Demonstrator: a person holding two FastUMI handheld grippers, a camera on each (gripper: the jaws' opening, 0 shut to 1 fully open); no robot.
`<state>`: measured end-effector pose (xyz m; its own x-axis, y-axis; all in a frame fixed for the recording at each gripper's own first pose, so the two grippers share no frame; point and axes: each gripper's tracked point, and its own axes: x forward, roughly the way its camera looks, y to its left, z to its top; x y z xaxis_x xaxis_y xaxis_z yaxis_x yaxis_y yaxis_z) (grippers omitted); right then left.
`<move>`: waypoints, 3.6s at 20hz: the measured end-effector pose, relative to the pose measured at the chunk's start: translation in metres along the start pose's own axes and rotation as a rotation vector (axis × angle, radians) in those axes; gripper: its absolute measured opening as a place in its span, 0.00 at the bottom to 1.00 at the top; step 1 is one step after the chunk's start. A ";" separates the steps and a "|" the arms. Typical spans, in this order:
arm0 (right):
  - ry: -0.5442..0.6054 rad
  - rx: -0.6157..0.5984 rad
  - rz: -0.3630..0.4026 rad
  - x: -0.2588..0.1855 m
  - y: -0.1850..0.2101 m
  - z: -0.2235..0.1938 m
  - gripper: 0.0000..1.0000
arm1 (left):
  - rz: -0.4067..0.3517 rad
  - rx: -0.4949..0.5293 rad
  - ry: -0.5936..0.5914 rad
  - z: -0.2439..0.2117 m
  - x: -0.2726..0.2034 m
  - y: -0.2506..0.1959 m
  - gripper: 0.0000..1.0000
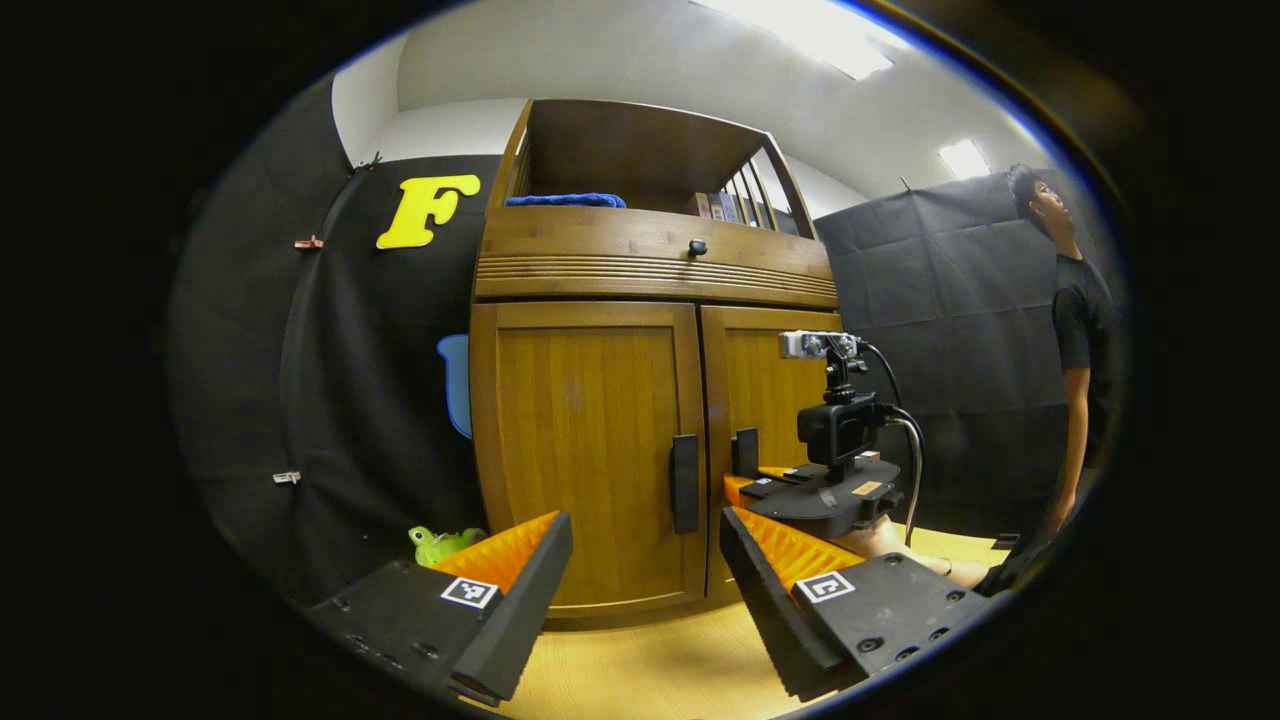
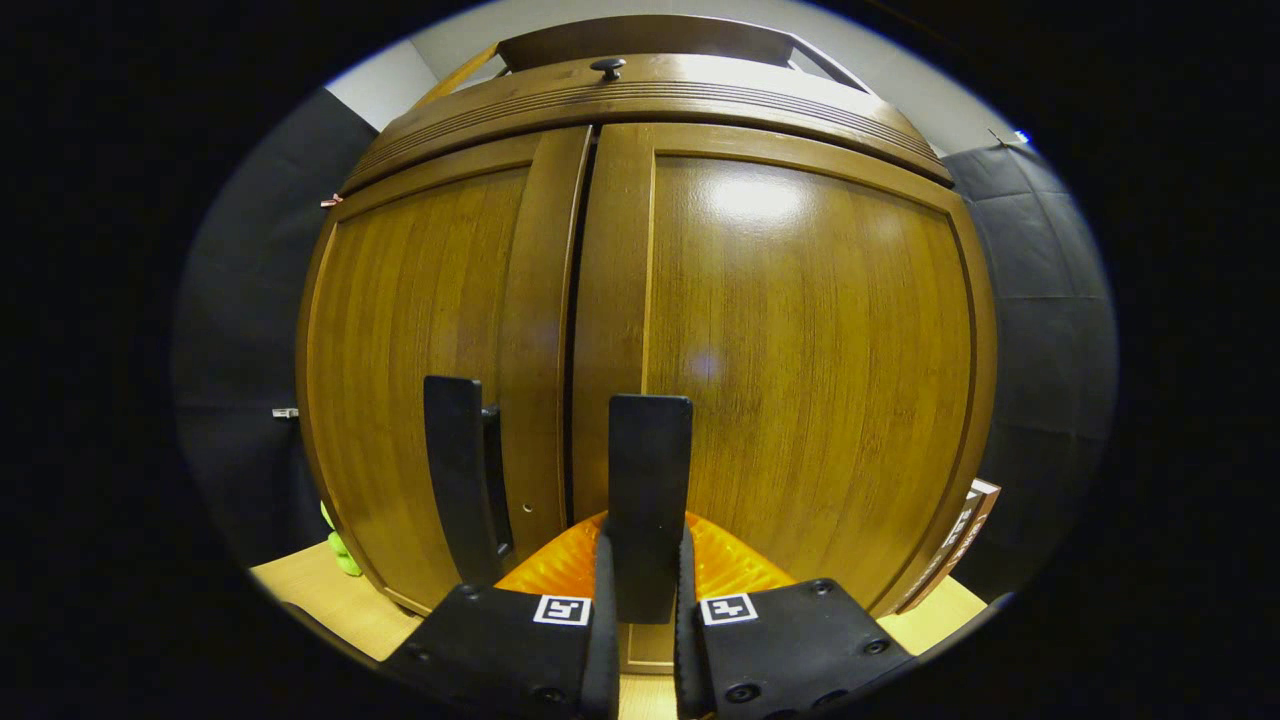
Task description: Open the right door of the double-door shoe cabinet with the right hand, and open the left door with the left hand.
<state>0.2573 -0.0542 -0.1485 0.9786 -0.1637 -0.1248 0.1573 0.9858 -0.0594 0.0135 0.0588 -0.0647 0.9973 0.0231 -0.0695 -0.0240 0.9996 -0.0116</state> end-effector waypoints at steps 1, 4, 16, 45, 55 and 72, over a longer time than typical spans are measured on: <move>0.008 0.002 0.005 -0.002 -0.001 -0.001 0.22 | 0.001 -0.004 -0.002 0.000 -0.002 0.001 0.97; 0.019 -0.007 0.035 -0.012 0.000 -0.001 0.25 | -0.009 -0.030 -0.023 0.006 -0.003 0.001 0.93; 0.041 -0.026 0.133 -0.075 -0.011 0.000 0.25 | -0.006 -0.047 -0.008 0.009 -0.010 -0.020 0.93; 0.044 -0.061 -0.070 -0.220 -0.153 0.014 0.20 | -0.230 -0.099 -0.041 0.019 -0.012 -0.139 0.88; 0.051 -0.078 -0.135 -0.239 -0.186 0.016 0.17 | -0.245 -0.111 -0.025 0.009 0.005 -0.153 0.96; 0.015 -0.081 -0.292 -0.276 -0.230 0.032 0.17 | -0.197 -0.110 -0.057 0.015 -0.010 -0.145 0.92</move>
<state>-0.0452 -0.2346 -0.0687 0.8912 -0.4412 -0.1052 0.4204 0.8906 -0.1737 0.0084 -0.0866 -0.0474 0.9857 -0.1687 0.0012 0.1675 0.9775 -0.1280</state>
